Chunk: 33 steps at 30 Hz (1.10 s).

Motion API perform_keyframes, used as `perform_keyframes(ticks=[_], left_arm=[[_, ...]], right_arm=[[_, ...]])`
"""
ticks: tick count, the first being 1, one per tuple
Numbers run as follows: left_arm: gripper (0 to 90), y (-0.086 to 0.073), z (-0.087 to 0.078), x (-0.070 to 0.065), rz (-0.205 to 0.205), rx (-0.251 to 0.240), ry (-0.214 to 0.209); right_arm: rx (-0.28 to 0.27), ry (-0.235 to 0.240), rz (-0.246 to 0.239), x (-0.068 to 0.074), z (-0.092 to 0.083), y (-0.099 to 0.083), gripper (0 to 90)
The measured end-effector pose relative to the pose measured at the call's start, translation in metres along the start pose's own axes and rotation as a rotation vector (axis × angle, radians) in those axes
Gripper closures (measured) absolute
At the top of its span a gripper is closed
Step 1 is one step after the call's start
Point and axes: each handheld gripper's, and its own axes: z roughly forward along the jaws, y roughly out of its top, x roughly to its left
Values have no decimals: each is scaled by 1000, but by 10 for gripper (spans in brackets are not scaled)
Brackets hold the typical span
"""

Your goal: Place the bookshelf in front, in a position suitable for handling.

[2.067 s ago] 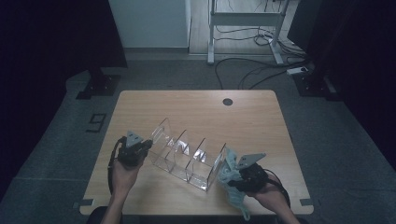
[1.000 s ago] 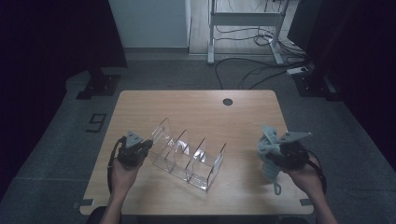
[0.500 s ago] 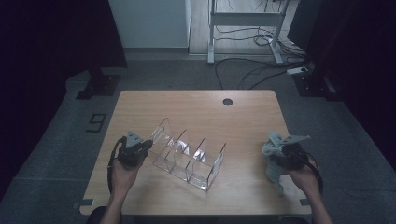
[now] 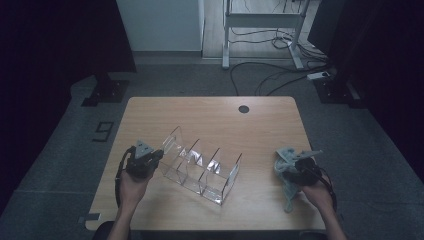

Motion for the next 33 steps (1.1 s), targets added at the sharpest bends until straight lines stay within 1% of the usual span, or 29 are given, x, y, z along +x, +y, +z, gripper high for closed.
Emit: perform_keyframes(ticks=[2, 3, 6, 8, 10, 12, 14, 15, 16, 18, 19, 20, 21, 23, 25, 27, 29, 31, 33], left_arm=[[850, 0, 0, 0, 0, 0, 0], [849, 0, 0, 0, 3, 2, 0], [847, 0, 0, 0, 3, 3, 2], [836, 1, 0, 0, 2, 3, 5], [800, 1, -1, 1, -2, -4, 7], [745, 1, -3, 1, -4, -18, 17], [678, 2, -8, 2, -2, -27, 20], [615, 3, -9, 2, -2, -27, 14], [577, 4, -11, 3, -1, -21, 0], [486, 5, -15, 2, -1, -23, -13], [450, 5, -17, 2, -6, -20, -32], [384, 5, -19, 2, -10, -15, -48], [347, 6, -21, 1, -12, -12, -59], [296, 5, -25, -1, -9, -14, -80], [259, 5, -29, -3, -14, -12, -100], [218, 5, -32, -7, -13, -3, -116], [192, 3, -34, -10, -11, 3, -133], [172, 0, -34, -14, -9, 9, -137], [159, -4, -33, -17, -17, 14, -145]], right_arm=[[-5, -3, 0, 0, -1, 0, 574], [-24, -9, 6, 0, -6, 2, 514], [-38, -8, 11, 1, -12, 4, 437], [-58, -9, 11, 2, -18, 6, 393], [-81, -6, 10, 5, -25, 8, 363], [-103, -10, 2, 8, -32, 12, 338], [-133, -4, -9, 11, -39, 16, 315], [-149, 2, -17, 14, -42, 20, 291], [-157, 9, -22, 15, -44, 21, 284], [-174, 26, -45, 21, -48, 26, 266], [-180, 34, -57, 24, -50, 29, 250], [-182, 45, -69, 27, -50, 31, 240], [-184, 58, -81, 30, -51, 33, 233], [-191, 78, -102, 36, -50, 37, 221], [-199, 103, -123, 42, -48, 41, 210], [-204, 122, -132, 46, -45, 44, 206], [-205, 140, -148, 51, -42, 48, 200], [-213, 158, -158, 55, -40, 52, 191], [-222, 172, -166, 59, -38, 56, 183]])
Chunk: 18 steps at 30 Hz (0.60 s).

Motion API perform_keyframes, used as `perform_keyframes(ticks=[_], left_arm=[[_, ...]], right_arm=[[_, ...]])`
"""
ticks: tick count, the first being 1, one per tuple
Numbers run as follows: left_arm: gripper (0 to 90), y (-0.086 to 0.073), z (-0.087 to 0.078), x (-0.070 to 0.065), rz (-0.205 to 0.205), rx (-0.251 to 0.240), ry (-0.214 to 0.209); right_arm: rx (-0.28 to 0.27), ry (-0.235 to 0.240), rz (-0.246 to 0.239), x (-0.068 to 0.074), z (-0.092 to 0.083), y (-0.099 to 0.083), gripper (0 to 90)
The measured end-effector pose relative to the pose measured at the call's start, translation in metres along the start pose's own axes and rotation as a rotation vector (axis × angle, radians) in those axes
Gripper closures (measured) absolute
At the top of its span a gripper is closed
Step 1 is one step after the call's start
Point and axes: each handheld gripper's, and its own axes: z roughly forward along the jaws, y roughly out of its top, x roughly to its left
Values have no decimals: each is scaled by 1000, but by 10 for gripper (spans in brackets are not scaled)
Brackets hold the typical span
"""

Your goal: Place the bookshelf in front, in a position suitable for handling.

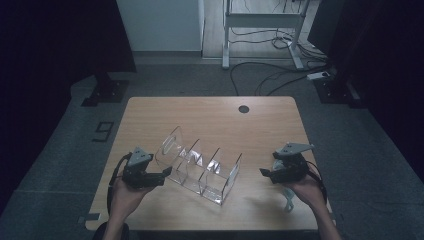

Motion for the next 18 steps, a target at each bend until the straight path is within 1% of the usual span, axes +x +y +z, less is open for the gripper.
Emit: perform_keyframes(ticks=[2, 4, 7, 9, 12, 14, 15, 18], left_arm=[[154, -4, 2, -1, -17, 2, -7], [155, -7, 4, -1, -25, 8, -11], [160, -10, 7, -1, -25, 18, -17], [160, -10, 9, -3, -15, 24, -14], [162, -10, 12, -6, -1, 30, -7], [158, -9, 14, -7, 18, 35, 16], [158, -9, 15, -7, 23, 35, 21], [159, -8, 18, -7, 25, 33, 37]], right_arm=[[-4, 15, -12, 4, 4, 4, 177], [-6, 33, -27, 8, 9, 9, 172], [-10, 57, -47, 14, 16, 16, 170], [-13, 72, -62, 18, 22, 20, 169], [-25, 115, -65, 22, 29, 25, 168], [-16, 124, -84, 25, 33, 28, 168], [-15, 128, -91, 27, 35, 30, 169], [-13, 149, -100, 30, 39, 34, 171]])
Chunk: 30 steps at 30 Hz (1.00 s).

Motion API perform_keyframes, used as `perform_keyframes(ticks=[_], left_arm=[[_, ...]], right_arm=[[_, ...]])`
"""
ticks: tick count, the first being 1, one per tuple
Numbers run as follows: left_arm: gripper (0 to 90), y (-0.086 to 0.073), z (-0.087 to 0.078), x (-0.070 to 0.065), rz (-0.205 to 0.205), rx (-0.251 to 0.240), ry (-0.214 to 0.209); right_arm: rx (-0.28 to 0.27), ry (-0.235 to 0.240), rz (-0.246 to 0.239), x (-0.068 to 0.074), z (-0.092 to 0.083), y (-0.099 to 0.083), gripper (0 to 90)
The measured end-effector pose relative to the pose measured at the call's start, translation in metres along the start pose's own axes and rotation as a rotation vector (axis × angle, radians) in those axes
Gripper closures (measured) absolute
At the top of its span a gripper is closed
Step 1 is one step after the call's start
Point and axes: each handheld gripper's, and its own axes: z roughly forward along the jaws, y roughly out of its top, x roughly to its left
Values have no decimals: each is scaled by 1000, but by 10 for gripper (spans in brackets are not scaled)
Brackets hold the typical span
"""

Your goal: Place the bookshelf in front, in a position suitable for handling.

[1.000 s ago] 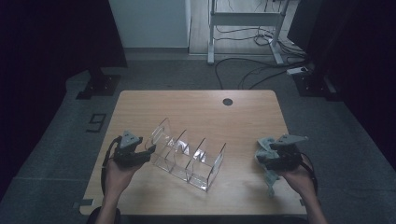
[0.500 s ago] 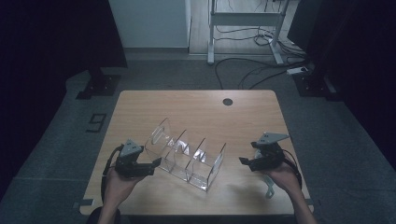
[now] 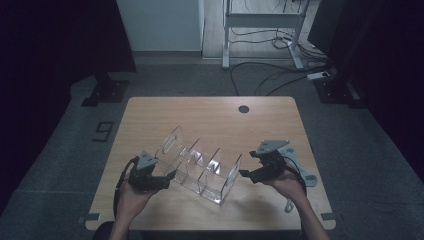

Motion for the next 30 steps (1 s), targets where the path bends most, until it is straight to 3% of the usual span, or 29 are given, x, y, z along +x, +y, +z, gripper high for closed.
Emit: perform_keyframes(ticks=[5, 14, 27, 30], left_arm=[[157, 3, 6, 0, 10, 1, 23], [148, 9, 16, -4, -8, -5, -20], [149, 14, 26, -14, -1, -10, -26], [150, 14, 32, -20, 37, 31, -9]], right_arm=[[8, 19, -28, 4, 7, 6, 176], [16, 45, -81, 11, 9, 9, 205], [6, 74, -62, 12, 1, 1, 313], [12, 77, -73, 14, -1, 0, 372]])
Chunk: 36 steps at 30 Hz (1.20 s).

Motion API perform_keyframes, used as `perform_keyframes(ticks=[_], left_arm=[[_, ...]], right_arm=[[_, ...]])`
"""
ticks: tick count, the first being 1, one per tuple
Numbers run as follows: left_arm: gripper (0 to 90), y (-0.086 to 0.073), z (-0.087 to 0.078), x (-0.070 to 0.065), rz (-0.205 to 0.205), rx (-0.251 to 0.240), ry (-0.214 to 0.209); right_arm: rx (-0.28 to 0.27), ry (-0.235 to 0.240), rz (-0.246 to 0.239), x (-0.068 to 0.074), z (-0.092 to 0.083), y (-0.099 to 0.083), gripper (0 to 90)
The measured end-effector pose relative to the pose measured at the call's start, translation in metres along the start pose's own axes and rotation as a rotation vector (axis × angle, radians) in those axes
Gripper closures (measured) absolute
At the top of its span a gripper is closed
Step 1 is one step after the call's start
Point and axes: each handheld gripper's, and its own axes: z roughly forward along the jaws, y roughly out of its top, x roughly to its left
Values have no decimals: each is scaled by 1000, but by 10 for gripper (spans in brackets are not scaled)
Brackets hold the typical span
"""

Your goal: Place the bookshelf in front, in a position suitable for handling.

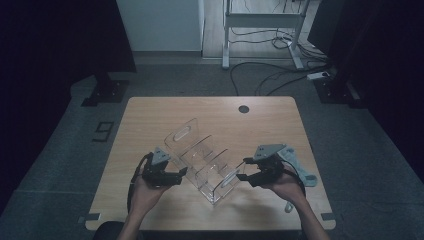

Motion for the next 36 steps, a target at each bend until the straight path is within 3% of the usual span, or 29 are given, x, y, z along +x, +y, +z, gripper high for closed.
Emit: perform_keyframes(ticks=[3, 11, 17, 21, 36], left_arm=[[152, -2, 7, -5, 21, 13, 15], [163, 0, 11, -11, 15, 18, -17], [171, -2, 18, -15, 31, 40, -13], [171, -3, 20, -17, 31, 41, -29], [211, -5, 24, -16, 21, 55, -33]], right_arm=[[-11, 12, -12, 2, -1, 0, 427], [-6, 18, -30, 9, -2, 1, 564], [-5, 5, -33, 11, -1, 0, 585], [-1, -2, -39, 11, -3, 0, 650], [-15, 26, -56, 18, 0, 0, 779]])
